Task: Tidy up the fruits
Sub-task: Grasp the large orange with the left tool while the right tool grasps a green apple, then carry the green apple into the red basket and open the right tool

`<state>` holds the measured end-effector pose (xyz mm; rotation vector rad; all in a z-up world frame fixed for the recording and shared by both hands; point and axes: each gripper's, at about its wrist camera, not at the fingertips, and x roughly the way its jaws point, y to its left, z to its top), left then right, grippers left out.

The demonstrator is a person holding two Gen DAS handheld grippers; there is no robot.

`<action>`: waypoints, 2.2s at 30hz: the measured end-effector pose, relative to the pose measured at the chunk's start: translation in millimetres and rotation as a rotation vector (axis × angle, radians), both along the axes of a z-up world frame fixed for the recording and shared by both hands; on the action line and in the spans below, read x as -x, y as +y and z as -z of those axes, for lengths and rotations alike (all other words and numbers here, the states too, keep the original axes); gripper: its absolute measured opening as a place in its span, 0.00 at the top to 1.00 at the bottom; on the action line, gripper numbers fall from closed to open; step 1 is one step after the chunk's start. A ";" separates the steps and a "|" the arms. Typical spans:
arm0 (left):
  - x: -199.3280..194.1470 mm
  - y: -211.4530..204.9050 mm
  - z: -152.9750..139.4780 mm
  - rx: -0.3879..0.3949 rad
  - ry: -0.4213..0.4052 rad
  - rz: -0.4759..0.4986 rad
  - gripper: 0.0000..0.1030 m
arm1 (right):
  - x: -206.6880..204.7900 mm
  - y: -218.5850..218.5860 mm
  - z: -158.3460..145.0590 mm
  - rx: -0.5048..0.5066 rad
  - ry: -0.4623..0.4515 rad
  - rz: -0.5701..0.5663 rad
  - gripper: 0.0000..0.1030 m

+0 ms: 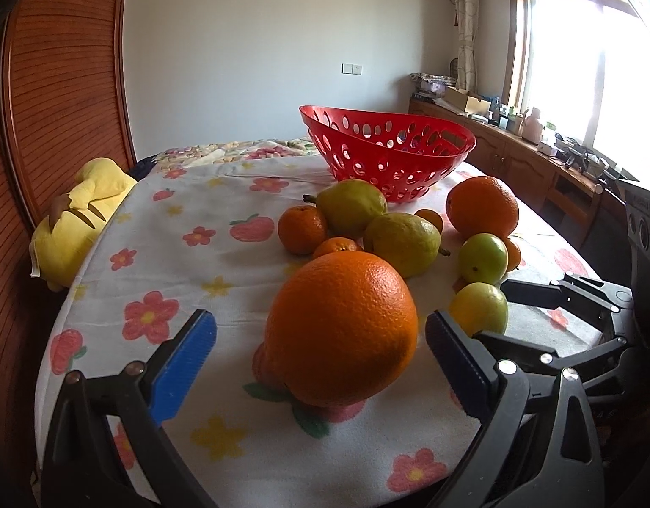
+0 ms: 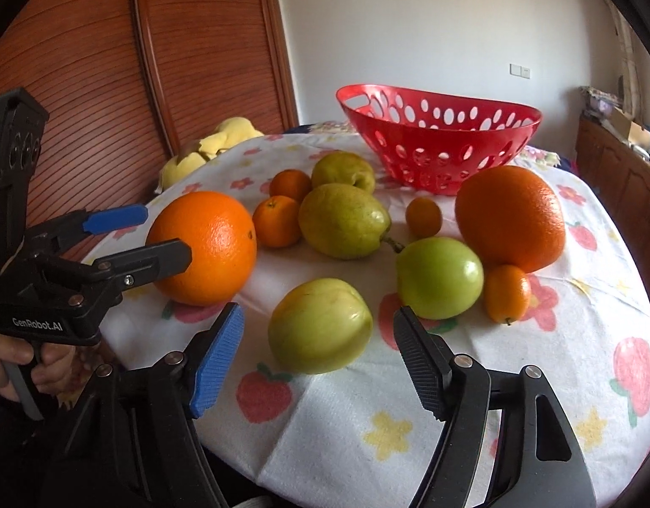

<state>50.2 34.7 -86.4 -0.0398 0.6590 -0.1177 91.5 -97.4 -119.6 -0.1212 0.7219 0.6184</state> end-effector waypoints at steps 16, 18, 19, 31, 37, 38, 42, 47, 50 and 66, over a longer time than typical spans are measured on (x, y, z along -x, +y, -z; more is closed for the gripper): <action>-11.4 -3.8 4.6 0.011 0.033 0.032 0.04 | -12.2 7.7 19.6 0.035 0.040 -0.023 0.44; -13.6 -5.0 5.9 0.009 0.037 0.036 0.04 | -11.9 5.0 20.2 0.023 0.043 -0.022 0.44; -14.3 -5.5 6.4 0.008 0.039 0.037 0.04 | -11.7 4.2 20.0 0.019 0.045 -0.021 0.44; -25.6 -5.7 14.4 0.002 0.078 0.044 0.04 | -3.2 -4.9 15.2 -0.012 0.038 -0.016 0.44; -28.6 -6.6 16.5 0.005 0.087 0.047 0.04 | -1.4 -6.7 14.2 -0.011 0.035 -0.014 0.44; -29.3 -7.1 17.3 0.002 0.089 0.047 0.04 | -1.0 -6.7 14.7 -0.008 0.035 -0.014 0.44; -32.4 -8.4 20.7 0.001 0.098 0.051 0.04 | -0.3 -6.4 17.1 -0.002 0.037 -0.011 0.44; -31.9 -5.7 21.6 0.051 0.107 0.074 0.17 | -0.3 -7.8 18.7 -0.006 0.037 -0.006 0.44; -30.8 -8.3 20.6 0.034 0.106 0.073 0.18 | -1.1 -7.8 18.7 -0.007 0.037 -0.006 0.44; -20.1 -3.2 4.4 0.058 0.062 0.064 0.19 | 0.3 -15.7 2.1 -0.044 0.008 -0.004 0.44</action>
